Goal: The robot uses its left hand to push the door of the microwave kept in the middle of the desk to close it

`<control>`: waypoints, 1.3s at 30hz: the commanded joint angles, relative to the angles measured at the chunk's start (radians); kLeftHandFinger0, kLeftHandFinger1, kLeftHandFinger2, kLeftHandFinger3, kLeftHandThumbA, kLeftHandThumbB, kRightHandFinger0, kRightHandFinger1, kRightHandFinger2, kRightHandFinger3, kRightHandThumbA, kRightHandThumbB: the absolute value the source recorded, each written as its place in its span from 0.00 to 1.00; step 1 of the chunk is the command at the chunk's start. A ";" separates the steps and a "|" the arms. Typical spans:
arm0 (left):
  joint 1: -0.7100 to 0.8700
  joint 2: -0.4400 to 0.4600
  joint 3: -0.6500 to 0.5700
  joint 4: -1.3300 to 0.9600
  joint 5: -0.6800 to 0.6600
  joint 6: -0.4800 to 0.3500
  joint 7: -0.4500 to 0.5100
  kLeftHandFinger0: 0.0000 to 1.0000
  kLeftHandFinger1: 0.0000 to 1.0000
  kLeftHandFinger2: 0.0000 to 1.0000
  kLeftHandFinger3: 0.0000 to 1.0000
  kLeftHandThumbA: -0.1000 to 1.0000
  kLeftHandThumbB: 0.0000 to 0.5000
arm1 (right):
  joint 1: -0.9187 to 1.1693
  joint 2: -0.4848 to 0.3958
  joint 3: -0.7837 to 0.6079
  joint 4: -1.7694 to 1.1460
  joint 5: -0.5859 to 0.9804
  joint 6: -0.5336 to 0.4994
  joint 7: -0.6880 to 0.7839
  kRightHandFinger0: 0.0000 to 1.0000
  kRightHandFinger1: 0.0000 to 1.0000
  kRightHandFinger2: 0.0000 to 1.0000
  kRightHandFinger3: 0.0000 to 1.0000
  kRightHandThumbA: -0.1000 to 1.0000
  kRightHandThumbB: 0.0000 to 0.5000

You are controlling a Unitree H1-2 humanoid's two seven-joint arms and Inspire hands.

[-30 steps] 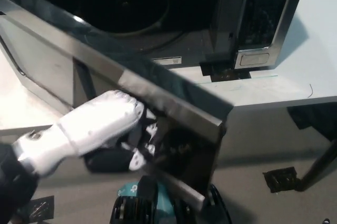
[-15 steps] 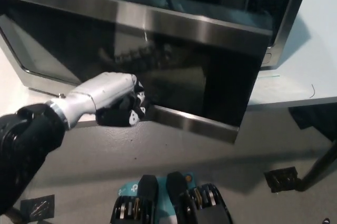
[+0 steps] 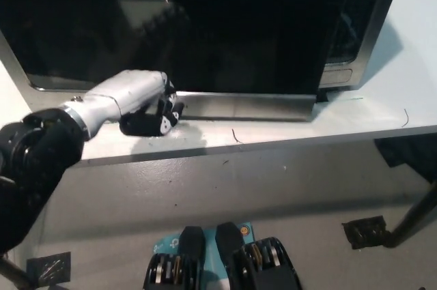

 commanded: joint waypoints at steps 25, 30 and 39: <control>-0.314 0.024 0.155 0.328 0.094 -0.163 0.186 0.02 0.09 0.22 0.36 0.00 0.27 | 0.027 -0.007 0.014 -0.036 -0.001 -0.029 -0.003 1.00 0.97 1.00 1.00 0.41 0.00; -0.196 0.017 0.200 0.114 0.072 -0.117 0.121 0.08 0.13 0.27 0.39 0.05 0.31 | 0.021 -0.007 0.007 -0.010 0.015 -0.047 0.010 0.97 0.94 0.98 0.96 0.37 0.00; -0.006 0.013 0.239 -0.199 0.063 -0.053 0.053 0.10 0.14 0.25 0.35 0.01 0.29 | 0.025 -0.007 0.013 -0.026 0.002 -0.038 -0.005 0.96 0.93 0.98 0.97 0.37 0.00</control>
